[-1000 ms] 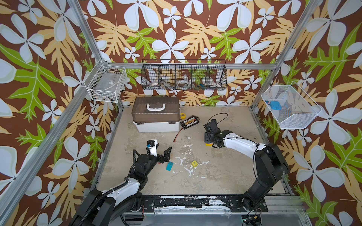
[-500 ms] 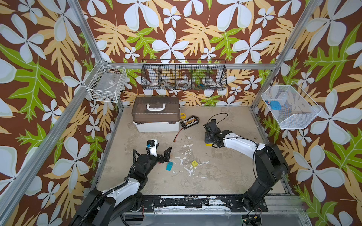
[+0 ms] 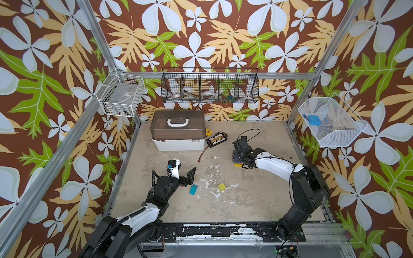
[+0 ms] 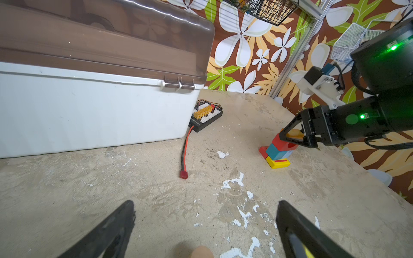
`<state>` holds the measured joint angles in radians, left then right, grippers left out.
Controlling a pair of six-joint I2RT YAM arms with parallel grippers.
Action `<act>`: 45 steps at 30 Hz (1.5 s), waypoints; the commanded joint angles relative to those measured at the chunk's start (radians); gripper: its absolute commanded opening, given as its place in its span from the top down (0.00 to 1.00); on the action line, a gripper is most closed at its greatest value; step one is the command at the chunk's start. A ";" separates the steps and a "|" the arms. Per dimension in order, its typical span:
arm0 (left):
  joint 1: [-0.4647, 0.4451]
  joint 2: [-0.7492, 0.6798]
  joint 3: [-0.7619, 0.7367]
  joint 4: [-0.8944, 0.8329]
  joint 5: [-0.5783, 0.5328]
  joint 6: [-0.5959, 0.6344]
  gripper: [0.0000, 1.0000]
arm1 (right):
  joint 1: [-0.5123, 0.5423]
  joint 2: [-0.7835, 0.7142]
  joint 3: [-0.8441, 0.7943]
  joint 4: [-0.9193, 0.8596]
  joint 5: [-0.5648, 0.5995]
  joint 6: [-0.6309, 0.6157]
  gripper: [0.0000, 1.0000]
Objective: Build the wood block tower
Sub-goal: 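Open the right gripper and raise it off the orange block, then move the open right gripper over the wooden cylinder near the pink cylinder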
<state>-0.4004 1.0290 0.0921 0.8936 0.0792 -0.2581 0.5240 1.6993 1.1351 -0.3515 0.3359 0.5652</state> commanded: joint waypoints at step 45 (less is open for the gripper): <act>0.012 -0.175 0.012 -0.255 -0.556 -0.196 0.00 | 0.498 -0.338 -0.439 0.242 -0.088 0.087 0.23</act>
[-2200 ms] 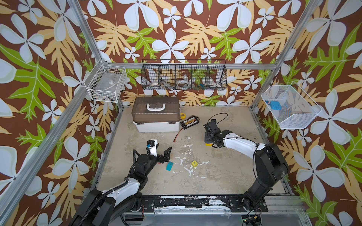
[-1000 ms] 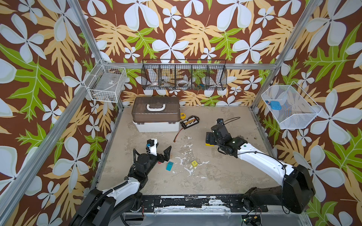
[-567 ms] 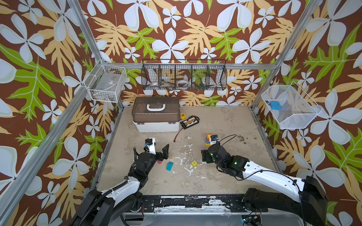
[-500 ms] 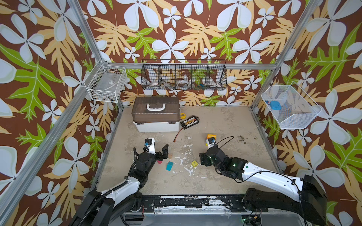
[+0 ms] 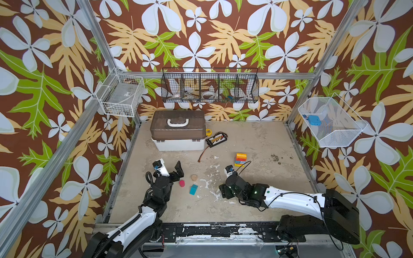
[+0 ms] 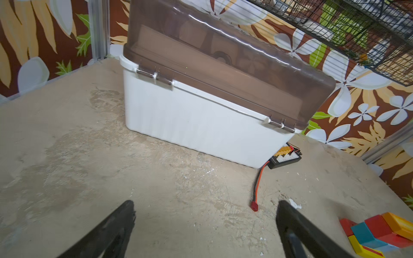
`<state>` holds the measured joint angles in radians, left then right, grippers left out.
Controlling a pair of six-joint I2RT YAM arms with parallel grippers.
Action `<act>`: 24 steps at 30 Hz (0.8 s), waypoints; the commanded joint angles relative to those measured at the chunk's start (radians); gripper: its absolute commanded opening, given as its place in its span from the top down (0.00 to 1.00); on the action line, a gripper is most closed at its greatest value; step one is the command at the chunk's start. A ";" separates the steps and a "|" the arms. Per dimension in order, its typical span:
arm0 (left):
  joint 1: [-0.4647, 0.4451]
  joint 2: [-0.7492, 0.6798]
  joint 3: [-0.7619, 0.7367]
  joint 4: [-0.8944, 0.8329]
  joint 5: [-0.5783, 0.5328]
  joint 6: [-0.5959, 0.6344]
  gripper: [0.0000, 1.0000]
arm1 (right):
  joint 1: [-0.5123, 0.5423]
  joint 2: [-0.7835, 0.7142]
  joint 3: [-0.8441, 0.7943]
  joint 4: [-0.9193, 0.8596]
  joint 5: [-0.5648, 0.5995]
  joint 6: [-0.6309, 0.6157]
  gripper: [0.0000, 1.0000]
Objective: Build the wood block tower
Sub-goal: 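Move the open right gripper over the wooden cylinder near the pink cylinder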
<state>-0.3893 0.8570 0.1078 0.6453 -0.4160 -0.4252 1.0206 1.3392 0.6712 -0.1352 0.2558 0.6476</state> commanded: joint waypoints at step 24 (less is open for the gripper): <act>0.002 0.020 -0.001 -0.006 -0.122 -0.060 0.00 | 0.061 0.658 0.619 -0.071 -0.032 -0.063 0.41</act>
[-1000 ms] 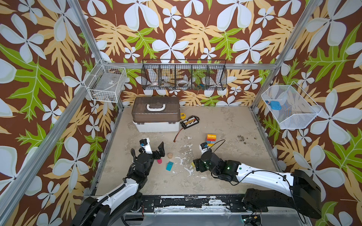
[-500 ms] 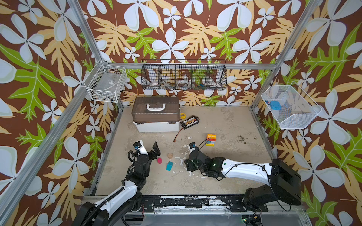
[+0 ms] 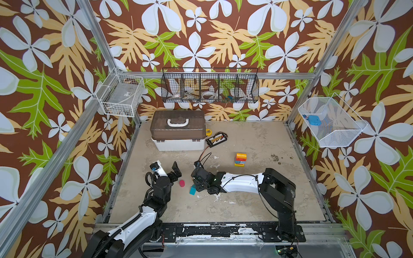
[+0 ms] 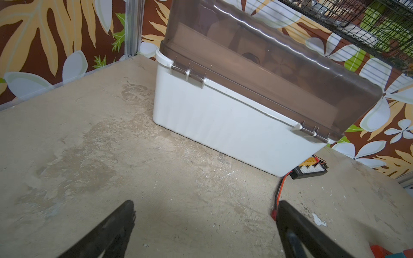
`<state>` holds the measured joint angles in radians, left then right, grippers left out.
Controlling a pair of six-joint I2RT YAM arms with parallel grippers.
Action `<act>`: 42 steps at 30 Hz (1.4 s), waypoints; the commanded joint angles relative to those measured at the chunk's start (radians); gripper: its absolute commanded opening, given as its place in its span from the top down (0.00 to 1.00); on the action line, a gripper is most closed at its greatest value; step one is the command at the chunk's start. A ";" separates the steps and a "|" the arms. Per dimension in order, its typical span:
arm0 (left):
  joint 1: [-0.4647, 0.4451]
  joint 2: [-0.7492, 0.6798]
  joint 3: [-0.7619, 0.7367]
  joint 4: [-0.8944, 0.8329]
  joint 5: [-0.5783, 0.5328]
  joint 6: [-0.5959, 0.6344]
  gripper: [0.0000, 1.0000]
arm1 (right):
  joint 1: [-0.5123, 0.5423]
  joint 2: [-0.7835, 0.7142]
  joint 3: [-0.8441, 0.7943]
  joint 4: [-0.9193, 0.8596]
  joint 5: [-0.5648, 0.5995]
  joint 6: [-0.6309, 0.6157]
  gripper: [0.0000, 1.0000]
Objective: Build the wood block tower
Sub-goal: 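Move the open right gripper over the wooden cylinder near the pink cylinder, then close the right gripper on the wooden cylinder and lift it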
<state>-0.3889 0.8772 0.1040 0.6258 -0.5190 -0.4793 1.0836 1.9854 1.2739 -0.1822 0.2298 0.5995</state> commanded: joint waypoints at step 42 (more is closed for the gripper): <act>0.002 -0.005 -0.009 0.037 -0.018 0.003 0.00 | -0.002 0.119 0.241 -0.144 0.037 -0.079 0.74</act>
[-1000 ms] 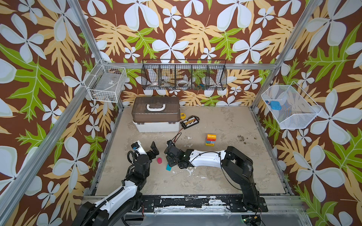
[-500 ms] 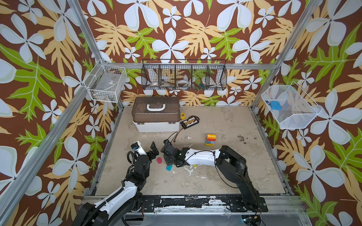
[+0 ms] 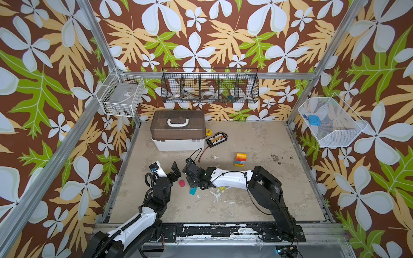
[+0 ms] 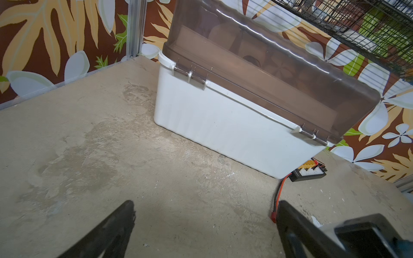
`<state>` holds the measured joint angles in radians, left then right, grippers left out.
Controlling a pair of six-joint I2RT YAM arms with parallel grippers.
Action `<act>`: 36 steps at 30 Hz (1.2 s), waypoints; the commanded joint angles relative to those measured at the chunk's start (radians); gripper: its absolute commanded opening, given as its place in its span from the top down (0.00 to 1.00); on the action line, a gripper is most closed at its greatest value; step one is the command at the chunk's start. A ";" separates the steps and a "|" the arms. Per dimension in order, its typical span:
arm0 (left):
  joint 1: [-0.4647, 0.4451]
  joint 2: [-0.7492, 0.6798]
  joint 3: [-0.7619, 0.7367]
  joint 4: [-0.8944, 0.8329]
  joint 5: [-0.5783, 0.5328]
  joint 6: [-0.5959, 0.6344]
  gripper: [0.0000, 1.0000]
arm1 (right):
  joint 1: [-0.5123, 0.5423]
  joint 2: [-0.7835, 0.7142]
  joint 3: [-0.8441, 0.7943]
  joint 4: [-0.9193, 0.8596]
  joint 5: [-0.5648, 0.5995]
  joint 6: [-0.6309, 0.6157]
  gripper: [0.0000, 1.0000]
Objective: Build the wood block tower
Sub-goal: 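Close the right gripper on the wooden cylinder and lift it, then carry the wooden cylinder over the orange Supermarket block with the right gripper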
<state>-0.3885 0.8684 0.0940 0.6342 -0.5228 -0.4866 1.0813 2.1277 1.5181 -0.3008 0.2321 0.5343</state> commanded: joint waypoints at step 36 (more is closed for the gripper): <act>0.000 0.109 0.024 0.105 0.200 0.088 0.00 | -0.628 -0.730 -0.522 0.041 -0.011 -0.114 0.83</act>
<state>-0.3882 0.9810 0.1131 0.7086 -0.3317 -0.4095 0.4656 1.4025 1.0027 -0.3084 0.2333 0.4473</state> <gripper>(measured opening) 0.996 0.279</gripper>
